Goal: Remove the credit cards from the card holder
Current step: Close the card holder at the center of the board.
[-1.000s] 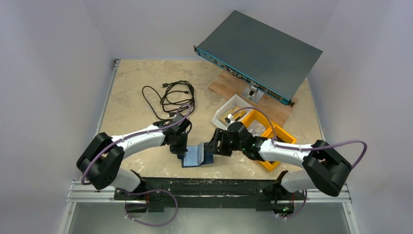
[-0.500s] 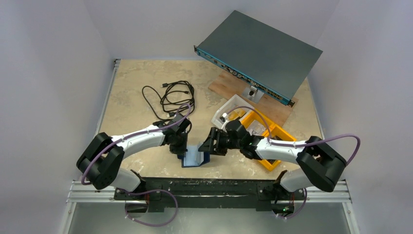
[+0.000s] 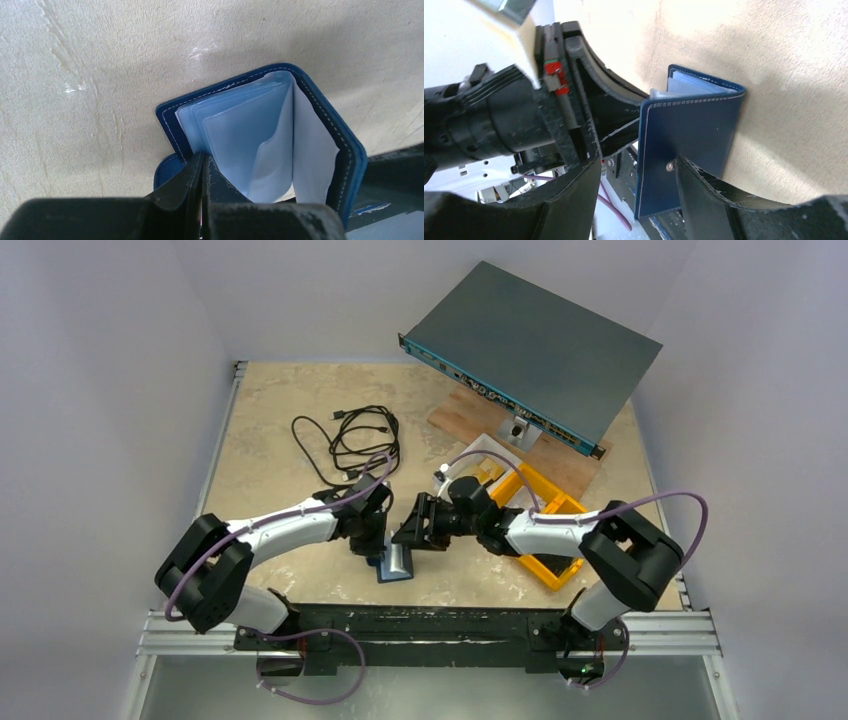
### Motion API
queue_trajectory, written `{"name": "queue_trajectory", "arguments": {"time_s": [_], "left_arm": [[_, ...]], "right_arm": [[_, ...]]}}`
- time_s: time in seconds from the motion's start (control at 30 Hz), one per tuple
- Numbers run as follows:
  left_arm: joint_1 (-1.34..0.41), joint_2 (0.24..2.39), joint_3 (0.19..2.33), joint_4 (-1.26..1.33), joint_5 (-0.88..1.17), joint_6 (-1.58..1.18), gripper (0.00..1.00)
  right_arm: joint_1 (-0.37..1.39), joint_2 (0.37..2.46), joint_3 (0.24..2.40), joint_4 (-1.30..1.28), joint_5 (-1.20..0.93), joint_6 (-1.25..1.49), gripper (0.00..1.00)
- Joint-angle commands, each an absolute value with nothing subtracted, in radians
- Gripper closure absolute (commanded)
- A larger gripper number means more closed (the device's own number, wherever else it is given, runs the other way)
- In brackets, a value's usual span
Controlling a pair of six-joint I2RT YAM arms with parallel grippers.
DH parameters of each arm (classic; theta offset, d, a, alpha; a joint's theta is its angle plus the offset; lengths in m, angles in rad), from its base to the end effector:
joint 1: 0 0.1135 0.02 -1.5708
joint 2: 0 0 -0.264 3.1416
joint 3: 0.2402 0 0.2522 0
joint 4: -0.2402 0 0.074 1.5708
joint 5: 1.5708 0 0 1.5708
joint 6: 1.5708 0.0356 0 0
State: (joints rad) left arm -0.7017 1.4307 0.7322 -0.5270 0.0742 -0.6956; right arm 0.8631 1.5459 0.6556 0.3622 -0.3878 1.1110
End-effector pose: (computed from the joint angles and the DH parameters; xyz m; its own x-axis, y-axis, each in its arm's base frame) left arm 0.1865 -0.1611 0.1603 -0.9765 -0.0114 -0.2151 0.0484 0.9615 -0.2705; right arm 0.1891 0.2417 0.1709 -0.9660 0.1470 -0.2126 -0.1128 0.5000 0.8586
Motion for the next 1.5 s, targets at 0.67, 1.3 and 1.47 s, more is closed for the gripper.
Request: {"name": "queue_trajectory", "arguments": {"time_s": [0.67, 1.3, 1.47], "left_arm": [[-0.703, 1.186, 0.773, -0.662, 0.060, -0.681, 1.00], [-0.633, 1.054, 0.699, -0.748, -0.039, -0.760, 1.00], [-0.608, 1.062, 0.668, -0.721, -0.008, -0.771, 1.00]], "right_arm": [[0.869, 1.701, 0.681, 0.454, -0.315, 1.201, 0.73], [0.969, 1.648, 0.868, 0.118, -0.179, 1.003, 0.64], [1.000, 1.689, 0.925, 0.057, -0.162, 0.970, 0.64]]}}
